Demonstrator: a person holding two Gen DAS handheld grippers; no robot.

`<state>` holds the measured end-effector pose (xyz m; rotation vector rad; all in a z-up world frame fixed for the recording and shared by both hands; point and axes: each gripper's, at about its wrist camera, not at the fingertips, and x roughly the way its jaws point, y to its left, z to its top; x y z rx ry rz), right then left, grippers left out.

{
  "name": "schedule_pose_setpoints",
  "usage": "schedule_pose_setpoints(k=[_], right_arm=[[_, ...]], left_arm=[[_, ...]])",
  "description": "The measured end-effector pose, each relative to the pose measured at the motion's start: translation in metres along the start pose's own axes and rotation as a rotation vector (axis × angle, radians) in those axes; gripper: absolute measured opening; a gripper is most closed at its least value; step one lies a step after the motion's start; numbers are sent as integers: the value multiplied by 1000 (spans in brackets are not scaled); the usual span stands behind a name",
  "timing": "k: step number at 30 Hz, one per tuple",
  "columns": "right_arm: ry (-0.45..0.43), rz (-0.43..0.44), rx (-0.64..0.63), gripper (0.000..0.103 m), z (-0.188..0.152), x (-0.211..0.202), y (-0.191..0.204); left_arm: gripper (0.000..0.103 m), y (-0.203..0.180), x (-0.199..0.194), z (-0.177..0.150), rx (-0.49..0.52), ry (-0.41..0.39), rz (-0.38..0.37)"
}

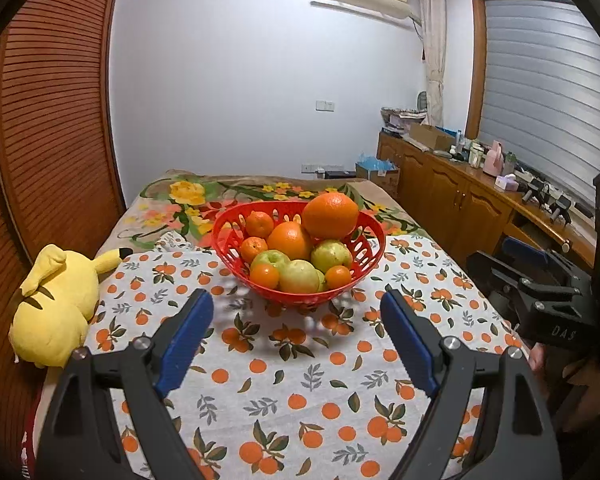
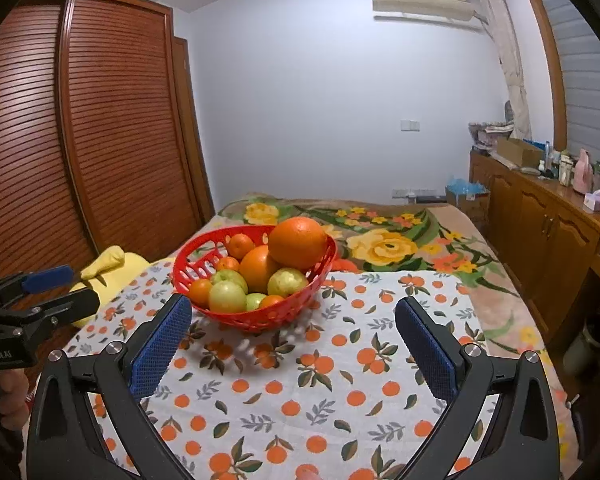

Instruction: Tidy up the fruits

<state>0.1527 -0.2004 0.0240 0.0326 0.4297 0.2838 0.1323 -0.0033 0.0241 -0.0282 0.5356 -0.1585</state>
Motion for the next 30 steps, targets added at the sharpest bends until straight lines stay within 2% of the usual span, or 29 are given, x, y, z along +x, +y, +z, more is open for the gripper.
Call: schedule_pose_setpoints(k=[7,30], right_arm=[[-19,-1,3,103,1,-12,3],[-43,-2,-18,103,-11,-44,20]], left_arm=[[86,-3,-14,-3,14,-22,50],[87,1,-41,-23,-14,-14,47]])
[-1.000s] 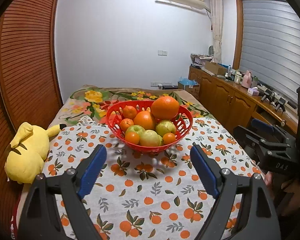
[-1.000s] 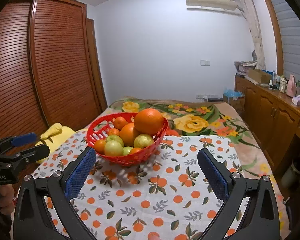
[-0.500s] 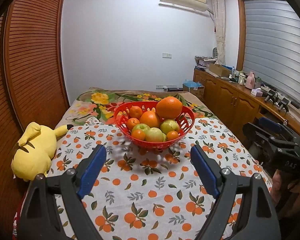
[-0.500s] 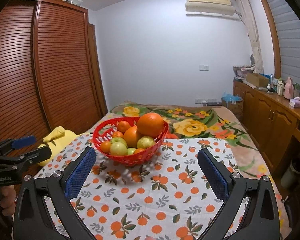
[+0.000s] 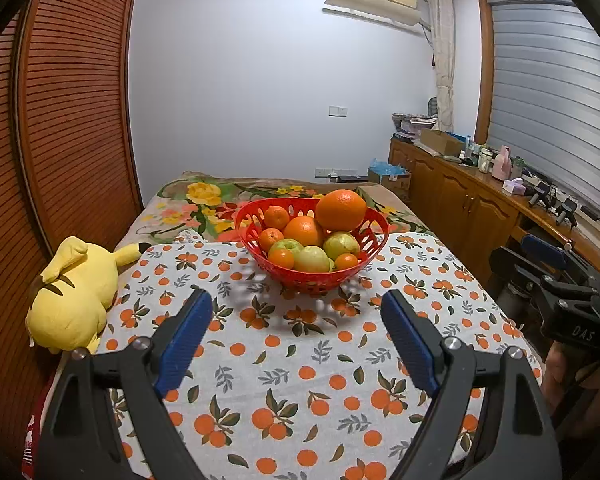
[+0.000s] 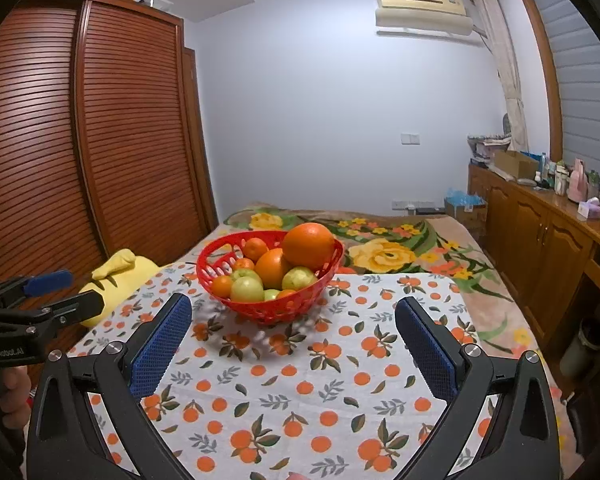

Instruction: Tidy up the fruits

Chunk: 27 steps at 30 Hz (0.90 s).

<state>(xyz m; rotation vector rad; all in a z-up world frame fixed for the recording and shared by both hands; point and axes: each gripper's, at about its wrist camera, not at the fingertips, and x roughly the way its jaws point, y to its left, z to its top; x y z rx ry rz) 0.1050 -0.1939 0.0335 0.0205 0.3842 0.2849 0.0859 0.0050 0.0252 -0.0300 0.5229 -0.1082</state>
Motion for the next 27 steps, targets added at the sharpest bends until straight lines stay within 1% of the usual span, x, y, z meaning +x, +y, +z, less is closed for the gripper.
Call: schedule_pose_setpoints(k=[27], right_arm=[[-1,-1,-4,103,-1,-1,3]], left_arm=[[87,-2,-4,0,4,-2,-3]])
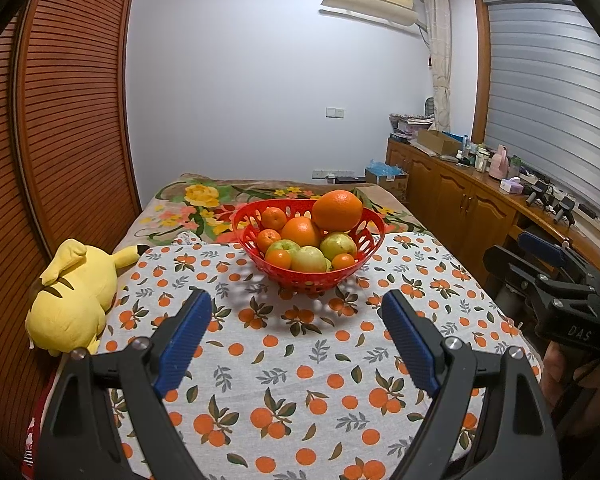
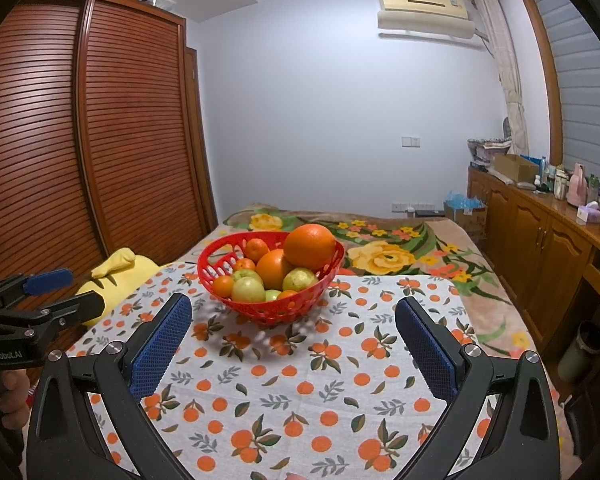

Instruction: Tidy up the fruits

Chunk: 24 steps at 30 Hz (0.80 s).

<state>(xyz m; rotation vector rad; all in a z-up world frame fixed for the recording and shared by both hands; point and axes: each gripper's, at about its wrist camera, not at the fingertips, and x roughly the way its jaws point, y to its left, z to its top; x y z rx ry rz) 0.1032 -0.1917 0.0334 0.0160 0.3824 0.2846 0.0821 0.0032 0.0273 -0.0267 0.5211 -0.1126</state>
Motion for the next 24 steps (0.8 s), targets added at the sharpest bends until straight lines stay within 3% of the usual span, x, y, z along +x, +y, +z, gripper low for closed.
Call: schedule_pose_setpoints(k=[24], right_arm=[[-1,-1,0,103,0,-1,1]], left_arm=[[88,-1,0,0,2,-1,0]])
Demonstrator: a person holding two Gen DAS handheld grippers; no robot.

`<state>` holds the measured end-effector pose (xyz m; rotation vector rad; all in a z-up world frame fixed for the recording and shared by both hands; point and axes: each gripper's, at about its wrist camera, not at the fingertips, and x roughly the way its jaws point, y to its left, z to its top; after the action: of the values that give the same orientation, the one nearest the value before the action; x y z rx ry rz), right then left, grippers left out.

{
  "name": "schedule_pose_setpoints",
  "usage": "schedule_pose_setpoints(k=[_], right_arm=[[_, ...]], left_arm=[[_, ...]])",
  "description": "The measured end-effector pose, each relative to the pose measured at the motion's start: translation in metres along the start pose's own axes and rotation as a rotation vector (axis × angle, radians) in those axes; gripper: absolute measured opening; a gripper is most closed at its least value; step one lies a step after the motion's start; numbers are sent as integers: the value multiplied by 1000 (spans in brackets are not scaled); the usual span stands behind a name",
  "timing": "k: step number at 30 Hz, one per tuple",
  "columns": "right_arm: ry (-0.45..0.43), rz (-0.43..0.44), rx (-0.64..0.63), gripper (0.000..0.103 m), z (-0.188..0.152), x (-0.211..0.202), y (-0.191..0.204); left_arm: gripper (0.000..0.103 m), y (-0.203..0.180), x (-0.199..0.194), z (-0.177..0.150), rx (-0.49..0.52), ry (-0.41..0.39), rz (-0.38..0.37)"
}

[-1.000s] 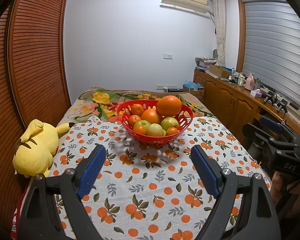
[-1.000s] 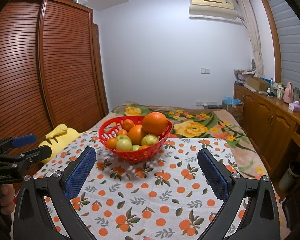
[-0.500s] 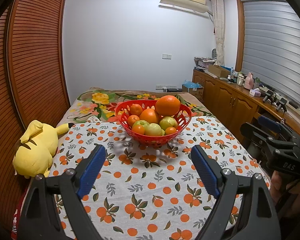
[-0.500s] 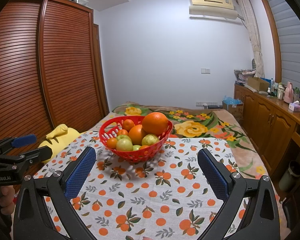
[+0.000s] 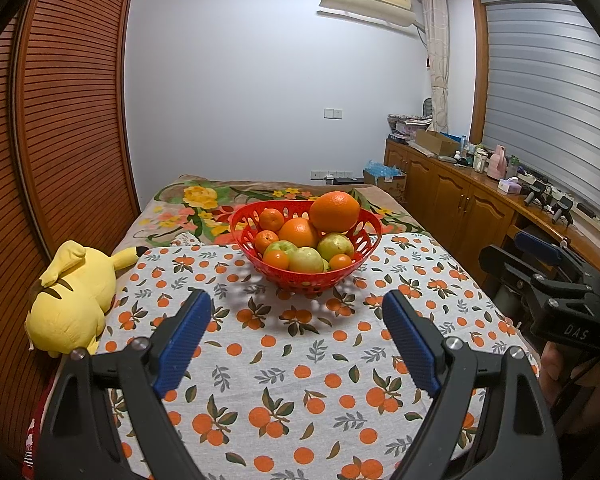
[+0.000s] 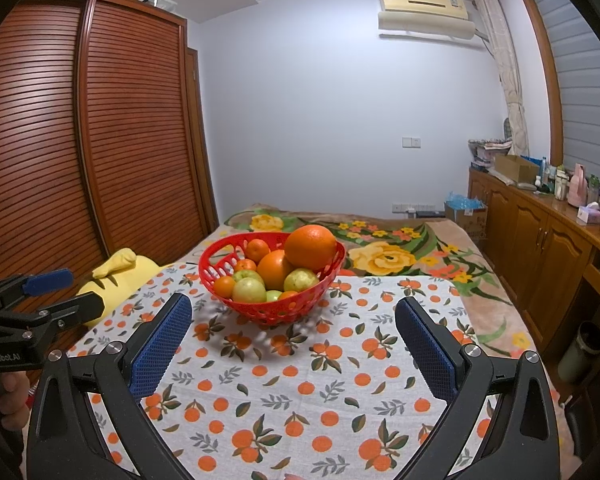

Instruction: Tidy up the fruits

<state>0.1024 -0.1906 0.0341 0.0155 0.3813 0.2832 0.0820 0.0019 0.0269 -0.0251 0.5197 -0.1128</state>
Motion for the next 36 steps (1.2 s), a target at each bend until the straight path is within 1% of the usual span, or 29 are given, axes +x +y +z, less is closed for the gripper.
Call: schedule_pose_setpoints(k=[36], right_arm=[[1,-1,-1,103,0,0,1]], left_arm=[[88,-2,-1,0,-1,-2,-2]])
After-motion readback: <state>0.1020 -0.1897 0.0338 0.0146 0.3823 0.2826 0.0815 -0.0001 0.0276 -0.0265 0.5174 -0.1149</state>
